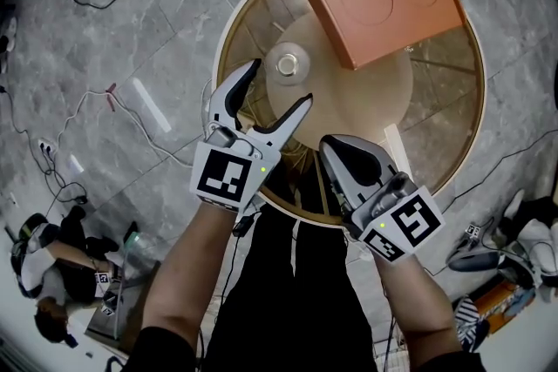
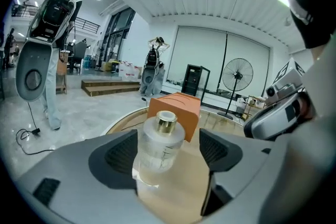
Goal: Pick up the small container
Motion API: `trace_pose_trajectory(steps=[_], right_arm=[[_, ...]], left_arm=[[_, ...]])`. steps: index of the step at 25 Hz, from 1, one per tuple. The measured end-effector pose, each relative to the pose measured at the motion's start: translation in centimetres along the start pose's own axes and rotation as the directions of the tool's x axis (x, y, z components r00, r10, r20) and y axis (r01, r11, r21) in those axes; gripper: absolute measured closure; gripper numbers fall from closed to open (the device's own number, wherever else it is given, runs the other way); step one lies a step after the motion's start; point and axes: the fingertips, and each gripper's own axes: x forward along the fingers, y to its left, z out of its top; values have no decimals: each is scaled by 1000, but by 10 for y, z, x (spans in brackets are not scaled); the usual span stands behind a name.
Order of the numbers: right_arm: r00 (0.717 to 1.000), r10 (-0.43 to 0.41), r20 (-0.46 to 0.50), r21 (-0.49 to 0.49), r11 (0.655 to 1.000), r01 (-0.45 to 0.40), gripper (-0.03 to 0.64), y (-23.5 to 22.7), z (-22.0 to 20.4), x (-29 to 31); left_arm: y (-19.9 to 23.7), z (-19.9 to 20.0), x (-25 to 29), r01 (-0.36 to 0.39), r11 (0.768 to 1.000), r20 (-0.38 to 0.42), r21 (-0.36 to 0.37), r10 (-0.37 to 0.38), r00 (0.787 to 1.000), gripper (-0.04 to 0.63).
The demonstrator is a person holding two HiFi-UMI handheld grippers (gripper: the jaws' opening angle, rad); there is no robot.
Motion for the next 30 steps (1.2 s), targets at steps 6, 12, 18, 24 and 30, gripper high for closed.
trace_pose_trajectory(steps=[6, 12, 18, 24, 30], right_arm=[[1000, -6, -3, 7, 1000, 6, 603, -7, -3, 5], [999, -44, 9, 39, 998, 44, 603, -23, -1, 0], [998, -60, -4, 51, 997, 60, 603, -32, -1, -4], [997, -76, 4, 70, 995, 75, 603, -40, -1, -7], [997, -73, 0, 81, 994, 73, 603, -44, -9, -5]], left_arm=[[5, -5, 17, 9, 999, 8, 32, -9, 1000, 201], [7, -8, 31, 32, 995, -17, 96, -30, 999, 198], [7, -4, 46, 46, 991, -19, 124, -44, 999, 199], [7, -8, 63, 42, 990, -53, 134, -35, 998, 204], [10, -8, 67, 11, 987, -49, 159, -3, 999, 235]])
